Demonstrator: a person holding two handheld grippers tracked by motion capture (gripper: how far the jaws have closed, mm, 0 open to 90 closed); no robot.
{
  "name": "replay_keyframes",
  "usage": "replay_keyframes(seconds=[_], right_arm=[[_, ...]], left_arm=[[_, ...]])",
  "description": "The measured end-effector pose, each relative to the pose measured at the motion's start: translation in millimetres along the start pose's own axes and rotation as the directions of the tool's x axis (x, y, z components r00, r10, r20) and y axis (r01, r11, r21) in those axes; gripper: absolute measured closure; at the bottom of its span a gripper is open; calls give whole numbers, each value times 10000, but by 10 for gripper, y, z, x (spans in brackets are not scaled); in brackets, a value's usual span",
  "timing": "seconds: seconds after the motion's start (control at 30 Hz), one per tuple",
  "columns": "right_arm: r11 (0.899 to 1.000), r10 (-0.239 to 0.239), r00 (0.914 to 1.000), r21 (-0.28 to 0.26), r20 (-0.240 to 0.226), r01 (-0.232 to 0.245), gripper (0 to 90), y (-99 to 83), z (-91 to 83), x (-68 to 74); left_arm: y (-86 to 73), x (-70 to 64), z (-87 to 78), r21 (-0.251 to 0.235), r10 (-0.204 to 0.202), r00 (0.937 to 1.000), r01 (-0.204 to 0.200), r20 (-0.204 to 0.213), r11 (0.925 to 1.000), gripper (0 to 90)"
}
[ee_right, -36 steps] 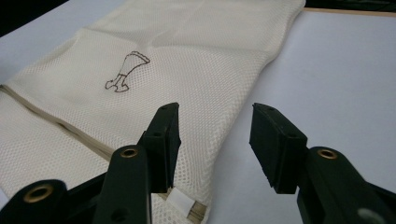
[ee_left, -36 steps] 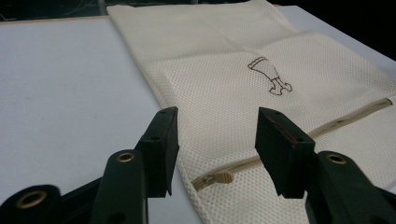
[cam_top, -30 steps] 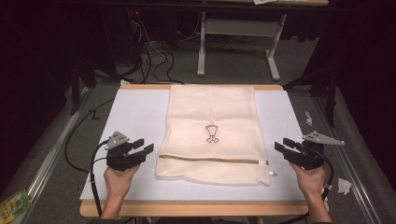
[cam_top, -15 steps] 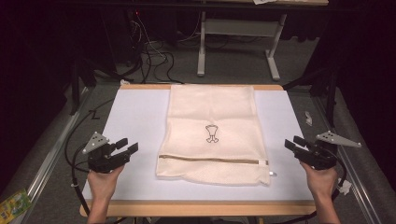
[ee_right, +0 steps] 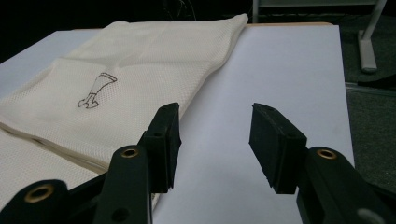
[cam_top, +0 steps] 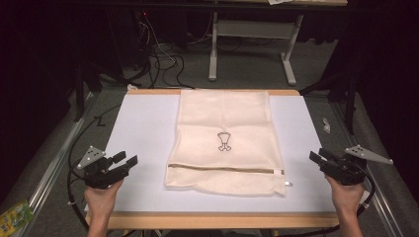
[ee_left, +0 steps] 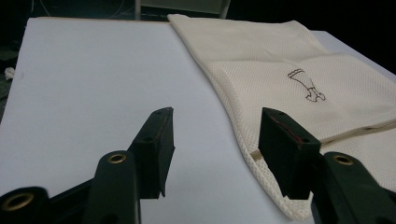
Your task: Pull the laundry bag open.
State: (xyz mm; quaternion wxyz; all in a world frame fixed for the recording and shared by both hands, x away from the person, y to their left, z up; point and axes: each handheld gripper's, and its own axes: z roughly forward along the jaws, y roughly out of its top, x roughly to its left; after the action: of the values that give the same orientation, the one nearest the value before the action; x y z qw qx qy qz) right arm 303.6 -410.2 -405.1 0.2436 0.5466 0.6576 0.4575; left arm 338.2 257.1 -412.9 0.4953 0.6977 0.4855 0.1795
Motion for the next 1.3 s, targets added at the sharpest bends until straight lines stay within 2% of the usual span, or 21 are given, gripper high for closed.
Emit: replay_keyframes(seconds=[0.3,0.5,0.67,0.77,0.93,1.3], right_arm=[[9991,420,9991,-22,91,-420,533,-136,-13,-84],[9982,606,9979,-46,211,-605,534,-223,-2,-156],[9954,957,9949,5,304,-958,533,-314,44,-213],[9949,1003,9944,20,322,-1005,534,-348,78,-234],[9941,1078,9935,40,356,-1080,535,-377,118,-247],[9953,913,9947,286,482,-927,535,-382,234,-264]], left_arm=[[-69,46,30,64,-209,9998,209,21,9998,449],[-128,82,97,89,-373,9993,373,-13,9993,442],[-169,92,164,179,-429,9991,429,-23,9989,439],[-193,95,208,205,-485,9988,486,-19,9986,437],[-218,103,273,142,-703,9972,706,-251,9974,426],[-270,127,404,316,-723,9968,734,-349,9968,427]])
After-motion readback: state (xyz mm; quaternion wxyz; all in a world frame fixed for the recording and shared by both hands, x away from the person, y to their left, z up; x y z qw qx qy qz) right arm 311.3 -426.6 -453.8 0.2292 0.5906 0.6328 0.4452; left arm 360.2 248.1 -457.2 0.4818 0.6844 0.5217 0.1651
